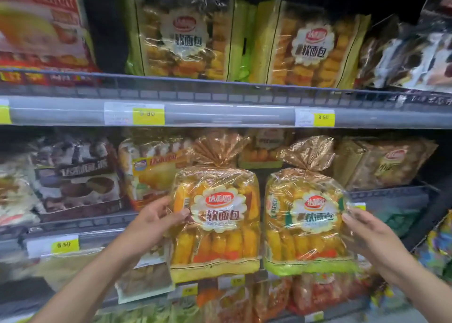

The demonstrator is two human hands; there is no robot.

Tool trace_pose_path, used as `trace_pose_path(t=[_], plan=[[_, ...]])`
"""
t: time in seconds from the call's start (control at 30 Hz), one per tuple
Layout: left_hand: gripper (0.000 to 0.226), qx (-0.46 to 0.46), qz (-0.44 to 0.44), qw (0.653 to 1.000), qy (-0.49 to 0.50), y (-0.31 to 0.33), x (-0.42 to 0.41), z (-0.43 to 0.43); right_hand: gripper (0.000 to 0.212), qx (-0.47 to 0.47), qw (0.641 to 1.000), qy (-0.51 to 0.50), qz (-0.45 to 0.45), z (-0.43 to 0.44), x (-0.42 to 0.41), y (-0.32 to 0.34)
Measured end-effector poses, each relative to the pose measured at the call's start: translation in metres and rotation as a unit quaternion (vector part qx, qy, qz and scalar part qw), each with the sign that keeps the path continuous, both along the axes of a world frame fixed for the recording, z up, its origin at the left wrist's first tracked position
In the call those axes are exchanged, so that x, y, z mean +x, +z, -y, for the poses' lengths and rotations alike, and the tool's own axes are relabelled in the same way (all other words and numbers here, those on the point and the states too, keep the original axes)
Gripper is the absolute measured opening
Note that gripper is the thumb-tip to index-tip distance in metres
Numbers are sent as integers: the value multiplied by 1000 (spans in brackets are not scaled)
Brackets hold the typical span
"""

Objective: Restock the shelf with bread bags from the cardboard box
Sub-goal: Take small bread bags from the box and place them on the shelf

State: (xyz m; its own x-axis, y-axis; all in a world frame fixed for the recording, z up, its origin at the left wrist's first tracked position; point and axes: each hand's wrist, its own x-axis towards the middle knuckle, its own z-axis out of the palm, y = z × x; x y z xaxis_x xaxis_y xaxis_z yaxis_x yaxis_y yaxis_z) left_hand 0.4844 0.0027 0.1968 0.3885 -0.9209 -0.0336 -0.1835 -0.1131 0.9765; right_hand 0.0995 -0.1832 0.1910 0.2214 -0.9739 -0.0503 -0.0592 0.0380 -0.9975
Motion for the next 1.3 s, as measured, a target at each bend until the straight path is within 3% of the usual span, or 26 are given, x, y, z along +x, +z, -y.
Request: trace_pose_path(t=[0.1, 0.17, 0.27, 0.43, 0.5, 0.63, 0.7, 0.9, 1.03, 1.17, 1.3], plan=[[28, -37, 18, 999, 22, -24, 1, 8, 60, -26, 999, 34, -3, 10, 3, -29], [16, -59, 19, 998, 31, -35, 1, 13, 78, -40, 998, 38, -5, 16, 5, -45], [12, -78, 34, 995, 48, -52, 7, 17, 84, -59, 997, 48, 12, 27, 5, -61], [29, -102, 38, 991, 74, -66, 11, 16, 92, -77, 994, 69, 31, 34, 3, -67], [38, -103, 44, 991, 74, -64, 10, 14, 82, -81, 994, 66, 26, 36, 1, -60], [22, -100, 52, 990, 84, -59, 5, 12, 19, -80, 995, 56, 33, 49, 1, -37], [24, -101, 54, 990, 86, -60, 5, 9, 10, -85, 994, 55, 30, 61, 5, -24], [74, -112, 65, 987, 98, -65, 2, 3, 8, -122, 991, 49, 27, 94, 23, 12], [38, -113, 39, 987, 105, -63, -5, -4, 7, -118, 992, 41, 32, 113, 43, 29], [81, -99, 60, 987, 111, -65, -5, -11, 8, -89, 994, 15, 56, 140, 61, 32], [88, -106, 53, 986, 120, -69, -3, -19, 7, -74, 992, -9, 100, 169, 81, 30]])
